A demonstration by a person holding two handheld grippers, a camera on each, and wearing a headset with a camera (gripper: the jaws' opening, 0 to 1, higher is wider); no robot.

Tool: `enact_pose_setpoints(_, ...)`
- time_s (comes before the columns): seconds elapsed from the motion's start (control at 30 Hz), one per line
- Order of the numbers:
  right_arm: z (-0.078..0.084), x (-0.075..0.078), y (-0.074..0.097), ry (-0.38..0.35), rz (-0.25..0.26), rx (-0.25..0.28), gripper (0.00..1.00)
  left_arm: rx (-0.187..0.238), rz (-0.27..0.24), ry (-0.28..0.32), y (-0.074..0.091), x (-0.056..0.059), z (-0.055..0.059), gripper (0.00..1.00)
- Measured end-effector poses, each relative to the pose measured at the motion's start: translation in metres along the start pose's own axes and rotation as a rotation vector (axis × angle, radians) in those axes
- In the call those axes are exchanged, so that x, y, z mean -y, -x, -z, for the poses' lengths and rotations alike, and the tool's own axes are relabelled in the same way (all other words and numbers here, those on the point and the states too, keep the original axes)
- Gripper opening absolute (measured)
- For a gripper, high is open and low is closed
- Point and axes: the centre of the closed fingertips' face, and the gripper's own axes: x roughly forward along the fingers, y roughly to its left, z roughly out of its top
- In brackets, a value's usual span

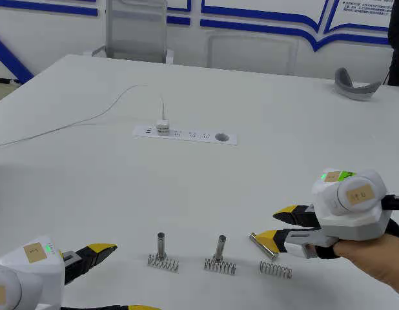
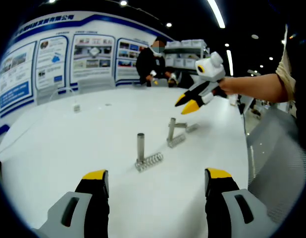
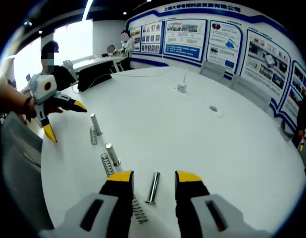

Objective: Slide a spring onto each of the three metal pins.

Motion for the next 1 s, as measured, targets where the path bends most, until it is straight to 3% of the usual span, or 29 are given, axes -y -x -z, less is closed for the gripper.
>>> enact_pose_setpoints(1.0,0.021,0.002,-0.034,-0.010,0.012,-0.168,0.18,-0.002,0.005,0.016,-0.002,0.002,0.003,0.80)
